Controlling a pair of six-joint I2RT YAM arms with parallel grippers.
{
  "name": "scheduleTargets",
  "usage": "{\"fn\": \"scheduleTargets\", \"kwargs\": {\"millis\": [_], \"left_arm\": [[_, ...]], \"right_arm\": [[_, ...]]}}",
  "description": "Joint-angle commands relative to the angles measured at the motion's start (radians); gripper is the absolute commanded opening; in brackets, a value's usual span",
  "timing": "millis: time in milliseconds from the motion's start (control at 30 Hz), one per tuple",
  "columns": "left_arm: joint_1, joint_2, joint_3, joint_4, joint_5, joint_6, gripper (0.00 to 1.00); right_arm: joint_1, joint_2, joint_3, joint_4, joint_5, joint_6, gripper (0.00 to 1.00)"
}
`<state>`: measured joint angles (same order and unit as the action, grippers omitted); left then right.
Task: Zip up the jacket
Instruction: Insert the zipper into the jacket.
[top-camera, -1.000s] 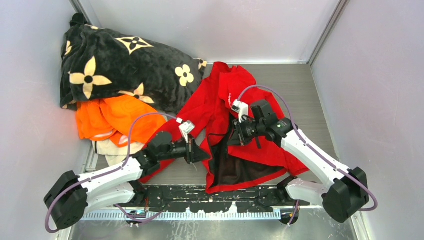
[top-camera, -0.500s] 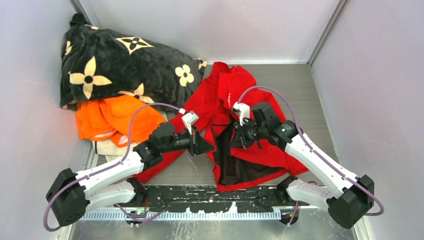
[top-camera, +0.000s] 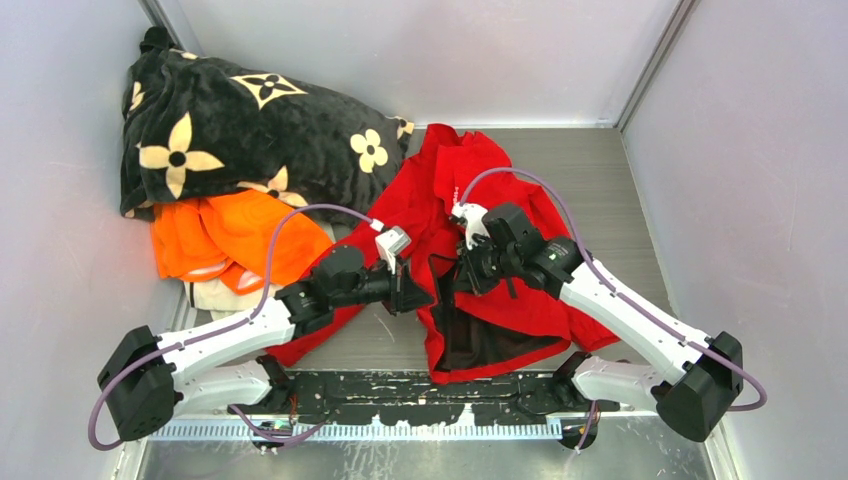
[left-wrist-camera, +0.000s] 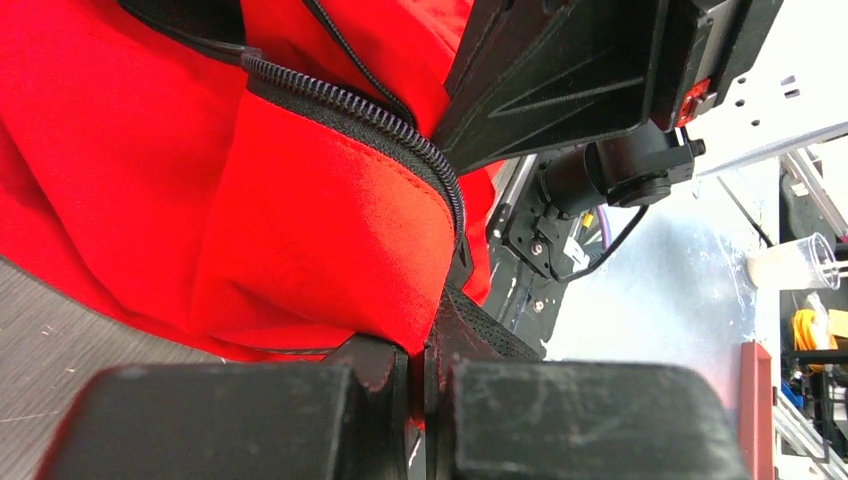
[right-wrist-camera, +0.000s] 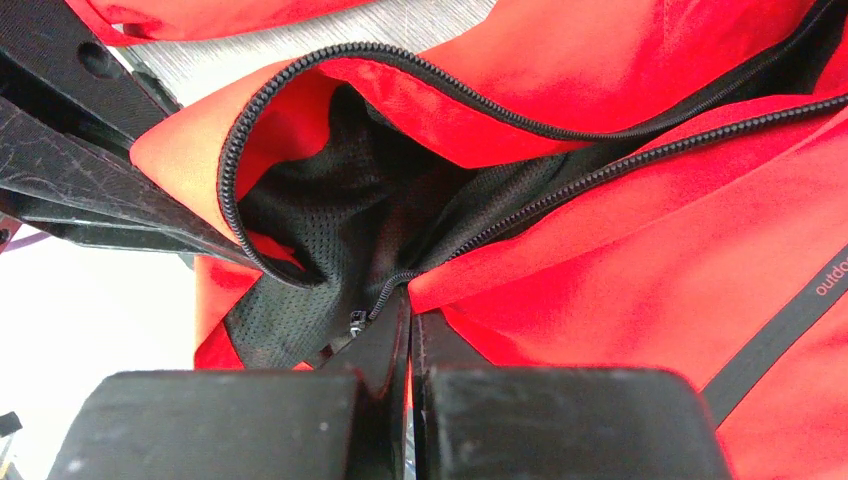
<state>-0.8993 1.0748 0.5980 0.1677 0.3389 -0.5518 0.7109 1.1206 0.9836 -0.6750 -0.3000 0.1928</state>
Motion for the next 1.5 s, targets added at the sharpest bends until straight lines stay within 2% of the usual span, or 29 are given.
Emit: {"fn": "scheduleTargets", "kwargs": {"millis": [0, 200, 533, 767, 1000, 1200, 1467], "left_arm": [[-0.001, -0.012, 0.002, 0.107, -0.028, 0.013, 0.00], [-0.001, -0.011, -0.015, 0.162, -0.041, -0.081, 0.00], [0.048, -0.043, -0.083, 0.380, -0.063, -0.333, 0.00], [0.075, -0.058, -0.095, 0.448, -0.065, -0.441, 0.00], [0.075, -0.029, -0.092, 0.462, 0.001, -0.377, 0.00], [0.075, 0.040, -0.102, 0.539, 0.056, -0.360, 0.00], [0.074, 0.046, -0.110, 0.534, 0.055, -0.348, 0.00]], "right_arm": [[0.015, -0.004, 0.041, 0.061, 0.015, 0.037, 0.01], [0.016, -0.006, 0.085, 0.062, -0.001, 0.056, 0.01], [0.004, -0.012, 0.209, -0.028, 0.034, 0.016, 0.01], [0.004, -0.026, 0.201, -0.044, 0.044, 0.008, 0.01], [0.029, -0.024, 0.176, -0.014, 0.042, 0.038, 0.01], [0.033, -0.028, 0.164, -0.005, 0.052, 0.045, 0.01], [0.034, -0.039, 0.150, -0.013, 0.089, 0.027, 0.01]]}}
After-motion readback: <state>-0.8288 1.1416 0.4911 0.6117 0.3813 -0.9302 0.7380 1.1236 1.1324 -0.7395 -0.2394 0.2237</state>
